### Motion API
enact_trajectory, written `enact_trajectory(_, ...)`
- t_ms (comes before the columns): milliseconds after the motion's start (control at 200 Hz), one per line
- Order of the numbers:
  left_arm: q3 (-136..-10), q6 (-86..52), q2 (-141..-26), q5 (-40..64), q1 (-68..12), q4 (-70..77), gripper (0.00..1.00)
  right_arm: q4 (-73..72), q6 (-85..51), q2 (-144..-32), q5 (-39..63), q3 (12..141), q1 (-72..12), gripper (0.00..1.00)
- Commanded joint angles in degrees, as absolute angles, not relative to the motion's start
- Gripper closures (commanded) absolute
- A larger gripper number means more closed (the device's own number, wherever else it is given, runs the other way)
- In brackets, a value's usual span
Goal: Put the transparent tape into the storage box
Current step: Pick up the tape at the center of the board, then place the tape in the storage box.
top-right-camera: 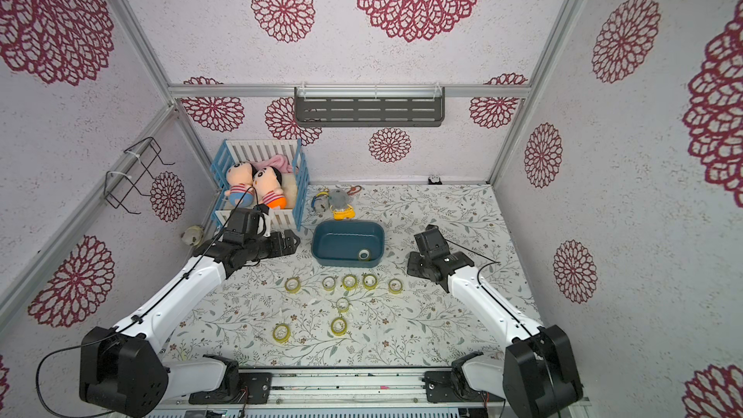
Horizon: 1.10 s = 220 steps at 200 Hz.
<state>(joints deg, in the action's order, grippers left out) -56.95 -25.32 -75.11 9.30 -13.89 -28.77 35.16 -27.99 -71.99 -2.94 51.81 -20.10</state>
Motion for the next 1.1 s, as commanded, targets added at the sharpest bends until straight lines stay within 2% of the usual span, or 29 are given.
enact_trajectory(0,-57.04,-23.99,-74.5,12.81,-13.88,-24.65,0.03,34.12,-26.54,-74.0,2.2,57.66,-20.4,1.0)
enact_trajectory(205,-60.81,-23.56,-78.78,11.19,-13.89,-29.7,0.03,33.82,-26.56,-84.77,2.13,69.8,-24.23,1.0)
enact_trajectory(400,-60.47,-23.72,-78.32,10.55,-13.86,-29.19,0.03,35.16,-26.02,-98.42,-2.05,81.57,-29.6,1.0)
enact_trajectory(821,-59.46,-23.64,-76.05,8.62,-13.96,-28.87,0.03,37.46,-24.82,-119.3,-6.55,99.44,-33.74,1.0)
enact_trajectory(971,-59.24,-23.62,-75.34,7.61,-13.87,-28.71,0.03,38.13,-24.33,-122.84,-7.08,101.71,-34.06,1.0)
enact_trajectory(1046,-59.44,-24.12,-74.86,5.95,-13.89,-29.32,0.03,37.34,-24.5,-123.25,-7.06,101.34,-34.26,0.91)
enact_trajectory(1066,-59.29,-24.23,-74.68,5.54,-13.86,-29.35,0.03,37.19,-24.56,-123.36,-7.01,101.33,-34.28,0.87)
enact_trajectory(1096,-59.12,-24.33,-74.39,5.16,-13.89,-29.28,0.03,37.03,-24.51,-123.57,-6.88,101.41,-34.28,0.76)
